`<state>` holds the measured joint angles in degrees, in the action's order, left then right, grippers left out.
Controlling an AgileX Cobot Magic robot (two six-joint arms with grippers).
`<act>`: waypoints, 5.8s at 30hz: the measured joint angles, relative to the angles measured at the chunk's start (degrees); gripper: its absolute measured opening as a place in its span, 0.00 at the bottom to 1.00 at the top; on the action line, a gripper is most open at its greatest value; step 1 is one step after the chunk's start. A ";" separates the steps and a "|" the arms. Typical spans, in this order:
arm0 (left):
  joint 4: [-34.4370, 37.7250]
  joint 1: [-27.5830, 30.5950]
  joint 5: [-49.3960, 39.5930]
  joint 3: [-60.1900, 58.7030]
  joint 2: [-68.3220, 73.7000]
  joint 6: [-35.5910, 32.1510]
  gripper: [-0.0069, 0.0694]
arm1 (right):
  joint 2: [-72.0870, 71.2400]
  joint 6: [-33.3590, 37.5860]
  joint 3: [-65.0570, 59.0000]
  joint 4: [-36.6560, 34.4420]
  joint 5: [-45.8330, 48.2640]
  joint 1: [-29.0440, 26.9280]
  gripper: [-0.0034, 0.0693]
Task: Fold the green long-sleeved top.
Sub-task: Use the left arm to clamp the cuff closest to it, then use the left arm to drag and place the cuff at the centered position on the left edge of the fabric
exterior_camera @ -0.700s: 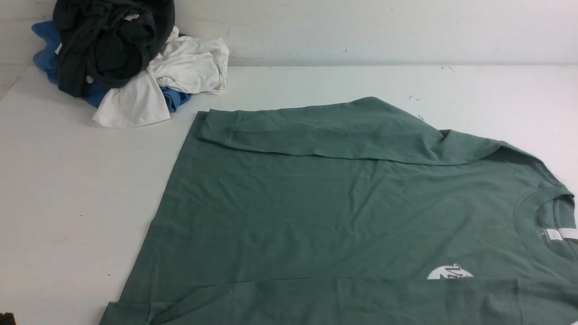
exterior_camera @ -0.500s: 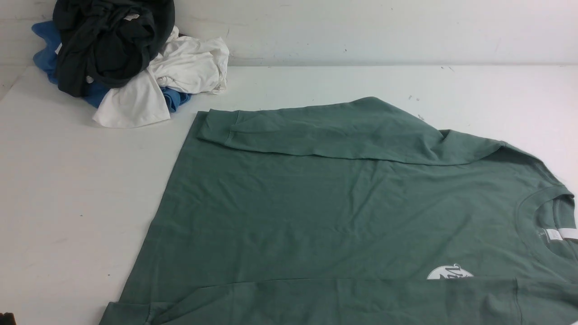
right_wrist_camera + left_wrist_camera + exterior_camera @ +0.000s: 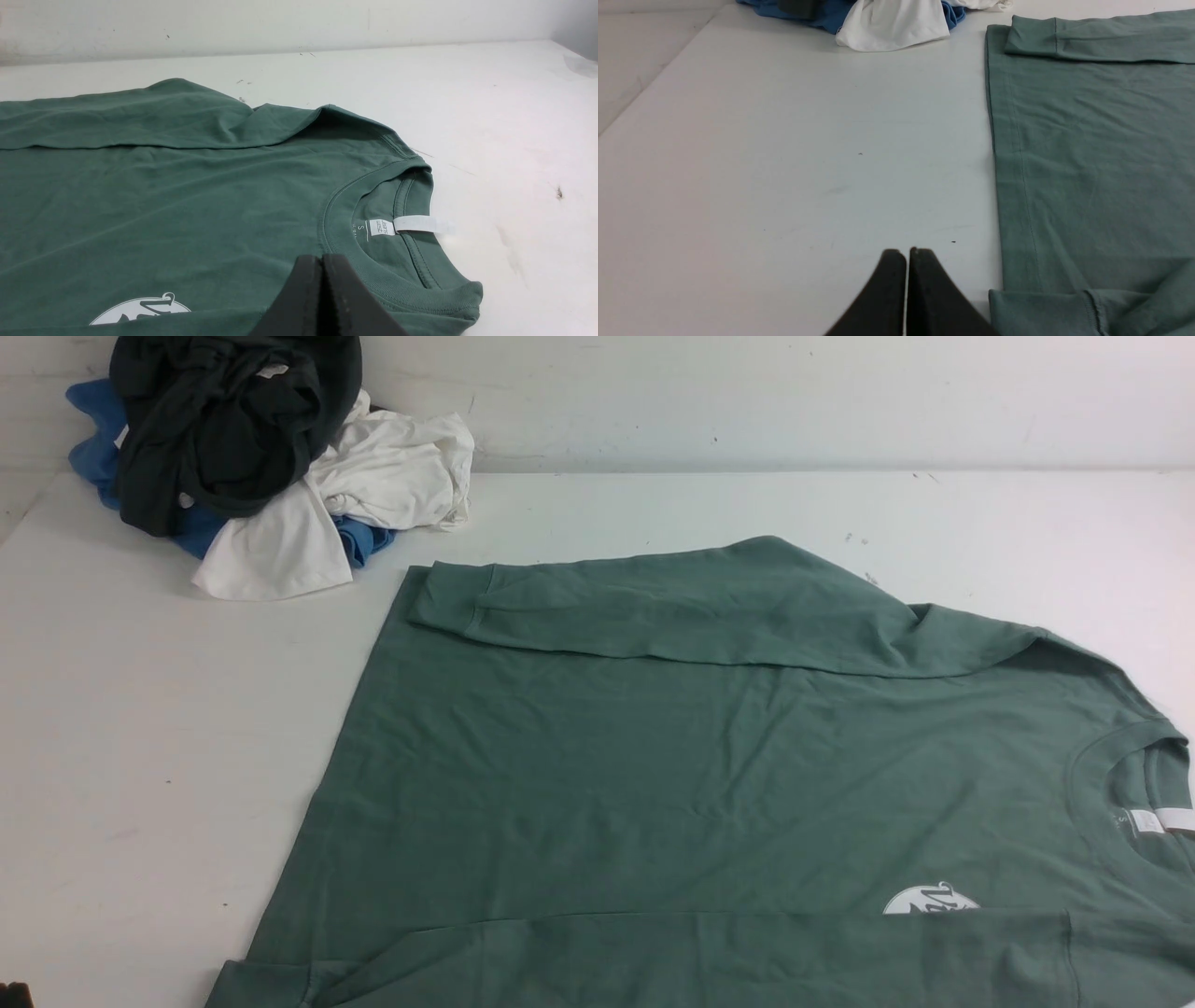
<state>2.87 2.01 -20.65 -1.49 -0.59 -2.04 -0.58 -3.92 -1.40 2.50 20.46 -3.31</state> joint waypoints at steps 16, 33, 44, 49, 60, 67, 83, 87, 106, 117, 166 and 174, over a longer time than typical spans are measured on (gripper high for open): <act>0.00 0.00 0.00 0.00 0.00 0.00 0.08 | 0.00 0.00 0.00 0.00 0.00 0.00 0.03; 0.00 0.00 0.00 0.00 0.00 0.00 0.08 | 0.00 -0.14 0.00 -0.05 0.00 0.00 0.03; 2.22 0.00 0.20 0.00 0.00 0.18 0.08 | 0.00 -3.00 0.00 -1.49 0.00 0.00 0.03; 14.75 0.00 1.68 -0.06 0.00 5.34 0.08 | 0.00 -8.43 0.00 -10.68 0.05 0.00 0.03; 54.35 0.00 3.66 -0.06 0.00 16.42 0.08 | 0.00 -20.71 -0.06 -44.55 -0.09 0.00 0.03; 57.48 0.00 3.87 -0.06 0.00 13.52 0.08 | 0.00 -14.98 -0.06 -43.52 -0.65 0.00 0.03; 34.79 0.00 -25.69 35.32 29.93 -21.65 0.08 | 23.62 19.57 31.50 -28.22 9.10 0.07 0.03; 18.92 -0.62 -42.95 49.01 46.99 -21.37 0.08 | 37.93 21.24 44.05 -25.97 23.89 4.10 0.03; 2.95 -8.50 -28.97 47.08 85.80 -6.87 0.69 | 56.09 22.33 49.67 -20.37 45.95 20.83 0.03; 4.51 -8.54 -25.38 47.08 95.10 -6.87 0.53 | 56.09 22.33 49.67 -19.73 45.02 20.83 0.03; 1.51 -14.32 -37.70 76.78 84.02 -9.73 0.18 | 88.48 -1.15 50.14 2.71 27.57 15.37 0.44; 1.04 -14.32 -37.62 77.31 86.91 -10.08 0.18 | 90.48 -1.60 50.20 2.81 23.60 12.30 0.51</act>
<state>3.91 -12.31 -58.27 75.81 86.31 -12.12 89.90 -5.53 48.80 5.31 44.06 8.99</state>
